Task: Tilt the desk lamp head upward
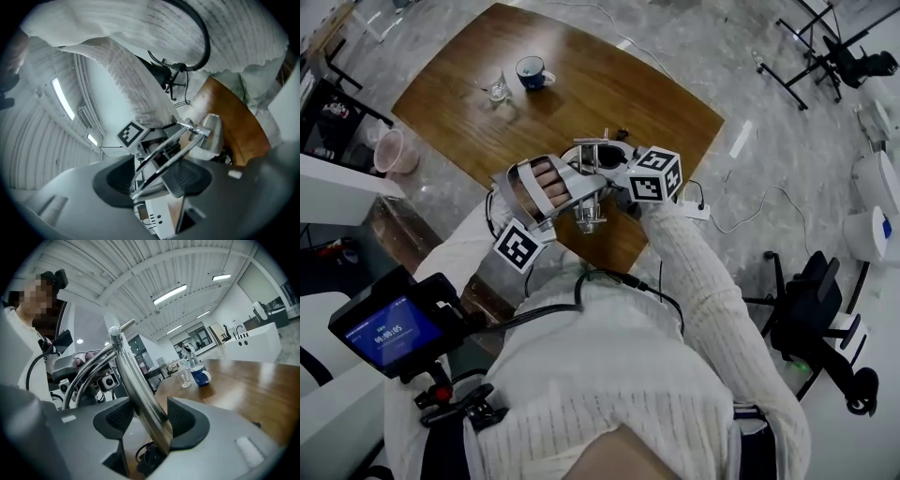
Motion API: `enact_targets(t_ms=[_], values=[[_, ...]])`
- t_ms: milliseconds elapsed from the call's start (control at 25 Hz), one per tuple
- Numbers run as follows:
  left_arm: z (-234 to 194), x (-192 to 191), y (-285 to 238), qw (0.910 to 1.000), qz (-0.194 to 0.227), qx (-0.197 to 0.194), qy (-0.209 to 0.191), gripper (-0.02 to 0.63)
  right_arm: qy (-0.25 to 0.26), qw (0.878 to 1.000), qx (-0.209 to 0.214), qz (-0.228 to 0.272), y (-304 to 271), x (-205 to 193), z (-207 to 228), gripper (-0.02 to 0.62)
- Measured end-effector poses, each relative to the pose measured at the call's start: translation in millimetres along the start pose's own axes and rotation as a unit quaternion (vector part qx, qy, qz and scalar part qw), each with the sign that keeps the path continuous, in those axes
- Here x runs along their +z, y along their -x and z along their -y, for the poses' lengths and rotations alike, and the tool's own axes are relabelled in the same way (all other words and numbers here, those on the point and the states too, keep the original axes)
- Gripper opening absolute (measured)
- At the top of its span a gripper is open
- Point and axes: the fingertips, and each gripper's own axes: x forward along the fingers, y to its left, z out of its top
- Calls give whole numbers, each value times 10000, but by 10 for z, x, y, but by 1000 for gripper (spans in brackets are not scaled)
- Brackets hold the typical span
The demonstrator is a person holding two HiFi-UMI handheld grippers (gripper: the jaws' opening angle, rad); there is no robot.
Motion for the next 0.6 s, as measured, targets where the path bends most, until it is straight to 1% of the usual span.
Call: enact_targets(t_ms=[80,160,280,440,520,600], values=[[-1,35,-23,9999,116,-17,32,232,-5,10000,15,-22,10,6,-18,221],[-3,40,-25,9998,161,-7,109,227,7,10000,33,-66,14,3,-20,219],[21,3,-49,9993,173,-109,303,232,15,10000,38,-78,10,-8,20,219],[27,16,-31,9952,341,-506,767,245,4,10000,9,-16,6,-16,31,219],[2,56,6,9929,387,-624,940,247,-1,10000,0,-7,14,-31,0,219],[-45,91,43,9890,481,-696,1213,247,-12,10000,-2,3,19,-43,-22,219]])
